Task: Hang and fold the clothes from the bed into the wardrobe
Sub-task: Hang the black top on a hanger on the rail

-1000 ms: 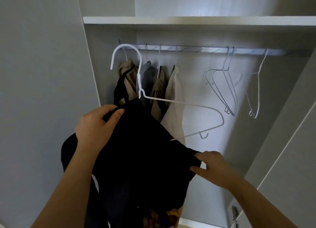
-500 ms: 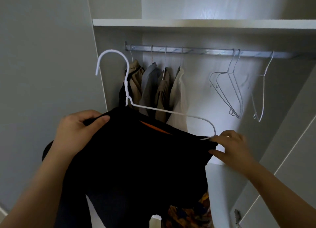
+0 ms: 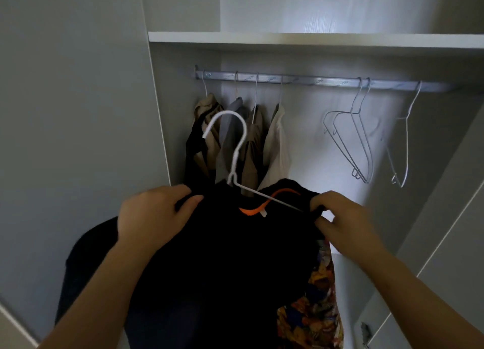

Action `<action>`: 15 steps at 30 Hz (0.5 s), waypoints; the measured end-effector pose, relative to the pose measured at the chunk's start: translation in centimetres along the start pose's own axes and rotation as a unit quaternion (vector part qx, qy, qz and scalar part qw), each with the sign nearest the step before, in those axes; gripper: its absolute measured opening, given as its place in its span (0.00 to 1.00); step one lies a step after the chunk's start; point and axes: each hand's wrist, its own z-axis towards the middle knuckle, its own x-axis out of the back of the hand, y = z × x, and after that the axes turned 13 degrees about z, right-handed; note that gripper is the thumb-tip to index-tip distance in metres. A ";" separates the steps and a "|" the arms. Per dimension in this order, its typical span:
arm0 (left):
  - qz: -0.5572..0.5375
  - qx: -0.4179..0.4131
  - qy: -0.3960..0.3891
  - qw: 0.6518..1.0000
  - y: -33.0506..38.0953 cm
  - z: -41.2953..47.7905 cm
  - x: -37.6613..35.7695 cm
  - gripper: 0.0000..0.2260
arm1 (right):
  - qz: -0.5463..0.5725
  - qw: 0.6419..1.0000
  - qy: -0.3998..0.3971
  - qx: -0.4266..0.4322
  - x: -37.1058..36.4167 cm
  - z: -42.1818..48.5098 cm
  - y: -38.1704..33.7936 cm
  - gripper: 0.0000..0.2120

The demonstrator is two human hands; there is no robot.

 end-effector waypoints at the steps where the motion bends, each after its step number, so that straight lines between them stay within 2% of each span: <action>1: -0.003 -0.002 -0.007 1.000 0.9 -0.1 -0.3 0.25 | 0.009 1.000 -0.004 0.015 -0.7 0.1 -0.9 0.16; 3: -0.026 -0.017 -0.011 0.999 2.5 -0.4 -0.7 0.22 | 0.018 0.997 -0.017 0.076 -1.9 0.1 -2.1 0.19; 5: -0.072 -0.011 -0.015 0.997 3.1 -0.5 -0.9 0.16 | 0.024 0.993 -0.018 0.116 -2.4 0.2 -2.5 0.18; 6: -0.101 0.002 -0.021 0.995 3.0 -0.5 -0.9 0.14 | 0.014 0.995 0.008 0.103 -2.3 0.3 -2.2 0.17; 8: -0.159 0.022 -0.026 0.987 2.6 -0.6 -0.8 0.15 | -0.026 0.997 0.072 -0.008 -1.7 0.8 -1.5 0.24; 9: -0.180 0.026 -0.019 0.983 2.6 -0.6 -0.8 0.16 | -0.054 0.994 0.071 -0.069 -1.3 1.1 -1.2 0.27; 10: -0.192 0.026 -0.010 0.981 2.7 -0.5 -0.7 0.19 | -0.074 0.989 0.052 -0.119 -1.0 1.4 -1.0 0.25; 12: -0.194 0.013 0.005 0.981 3.4 -0.4 -0.7 0.21 | -0.077 0.986 -0.009 -0.147 -1.4 1.7 -0.7 0.15; 15: -0.182 -0.040 -0.006 0.983 4.9 -0.4 -1.3 0.20 | -0.082 0.989 -0.017 -0.121 -2.6 1.6 -1.2 0.21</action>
